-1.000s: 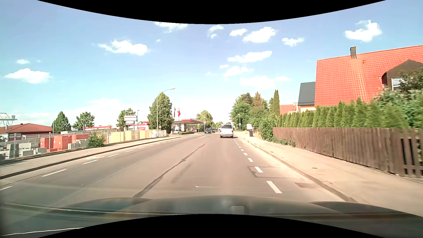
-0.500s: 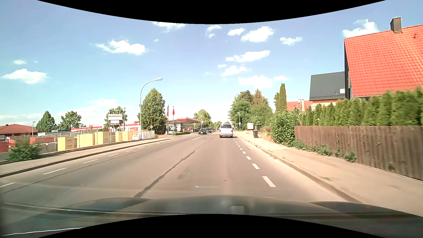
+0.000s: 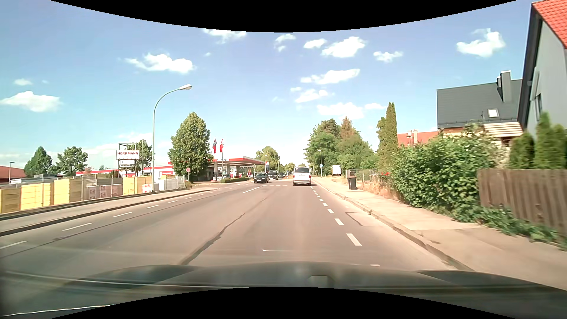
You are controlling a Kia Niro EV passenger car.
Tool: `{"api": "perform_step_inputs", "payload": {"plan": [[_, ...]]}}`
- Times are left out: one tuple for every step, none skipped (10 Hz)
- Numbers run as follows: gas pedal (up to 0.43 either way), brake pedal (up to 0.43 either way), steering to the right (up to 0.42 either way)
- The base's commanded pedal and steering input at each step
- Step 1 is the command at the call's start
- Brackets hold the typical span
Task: Follow the waypoints while adhering to traffic rules and regulations
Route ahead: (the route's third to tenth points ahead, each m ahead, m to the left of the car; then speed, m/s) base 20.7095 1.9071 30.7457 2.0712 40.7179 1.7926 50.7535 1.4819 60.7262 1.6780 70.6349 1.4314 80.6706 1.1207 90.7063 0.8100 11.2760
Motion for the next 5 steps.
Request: {"api": "perform_step_inputs", "payload": {"plan": [[0.059, 0.006, 0.008], [0.059, 0.006, 0.008], [0.059, 0.006, 0.007], [0.059, 0.006, 0.006], [0.047, 0.006, 0.006]]}}
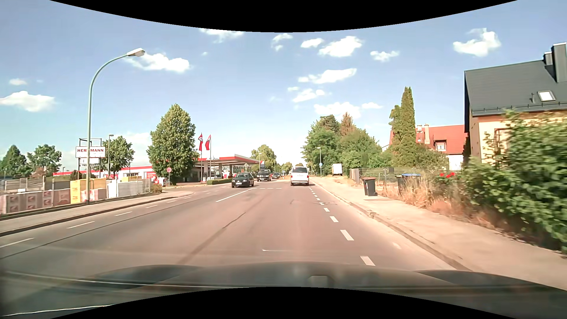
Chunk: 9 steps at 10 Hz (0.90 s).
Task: Follow the waypoints while adhering to traffic rules and regulations
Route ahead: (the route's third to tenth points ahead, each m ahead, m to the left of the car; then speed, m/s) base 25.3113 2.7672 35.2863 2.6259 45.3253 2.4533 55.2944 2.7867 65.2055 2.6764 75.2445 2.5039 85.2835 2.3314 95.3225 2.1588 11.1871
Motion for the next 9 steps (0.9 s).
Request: {"api": "perform_step_inputs", "payload": {"plan": [[0.039, 0.006, 0.005], [0.039, 0.006, 0.002], [0.028, 0.006, 0.001], [0.028, 0.006, 0.001], [0.020, 0.006, 0.001], [0.020, 0.006, 0.001], [0.020, 0.006, 0.001], [0.020, 0.006, 0.000], [0.020, 0.006, 0.000]]}}
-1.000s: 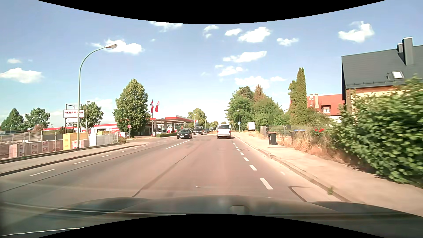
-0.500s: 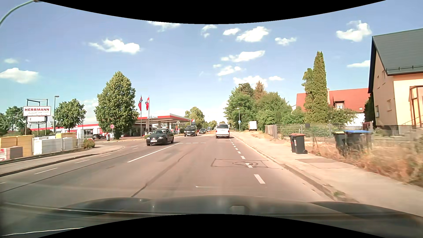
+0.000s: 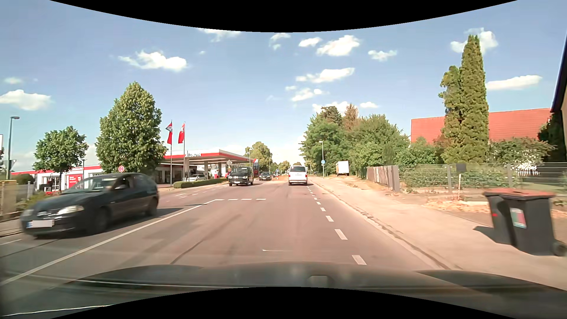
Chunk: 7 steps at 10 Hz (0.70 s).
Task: Follow the waypoints while adhering to traffic rules and regulations
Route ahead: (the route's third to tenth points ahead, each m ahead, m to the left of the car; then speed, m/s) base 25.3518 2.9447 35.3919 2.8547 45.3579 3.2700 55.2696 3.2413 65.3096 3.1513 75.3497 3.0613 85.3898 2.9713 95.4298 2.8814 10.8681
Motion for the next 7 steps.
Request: {"api": "perform_step_inputs", "payload": {"plan": [[0.020, 0.006, -0.002], [0.020, 0.006, -0.002], [0.028, 0.006, -0.001], [0.028, 0.006, -0.002], [0.028, 0.006, 0.000], [0.028, 0.006, 0.001], [0.028, 0.006, 0.001]]}}
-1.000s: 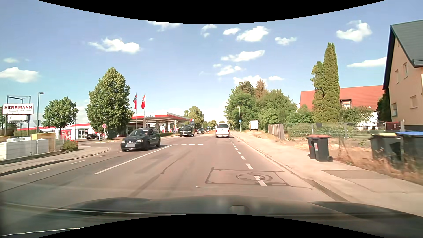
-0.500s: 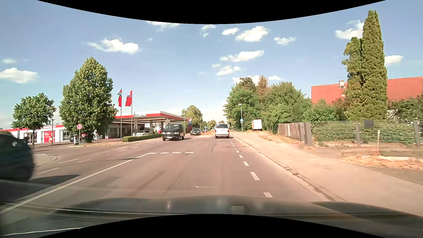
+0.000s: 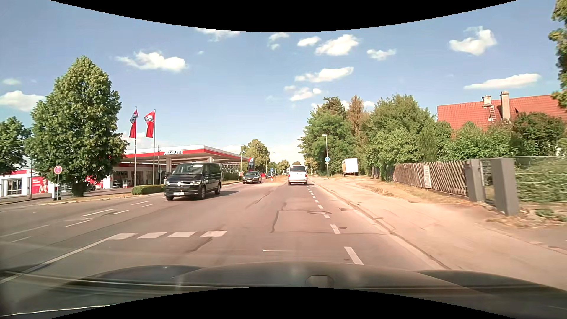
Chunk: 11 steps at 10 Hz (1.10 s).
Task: Follow the waypoints while adhering to traffic rules and regulations
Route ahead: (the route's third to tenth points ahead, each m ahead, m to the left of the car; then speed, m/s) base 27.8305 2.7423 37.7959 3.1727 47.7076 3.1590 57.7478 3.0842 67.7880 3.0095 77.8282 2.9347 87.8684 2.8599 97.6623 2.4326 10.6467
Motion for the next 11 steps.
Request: {"api": "perform_step_inputs", "payload": {"plan": [[0.028, 0.006, 0.002], [0.028, 0.006, 0.002], [0.028, 0.006, 0.002], [0.028, 0.006, 0.002], [0.028, 0.006, 0.002], [0.028, 0.006, 0.002], [0.028, 0.006, 0.001], [0.028, 0.006, -0.003], [0.028, 0.006, -0.004], [0.028, 0.006, -0.005], [0.028, 0.006, -0.007]]}}
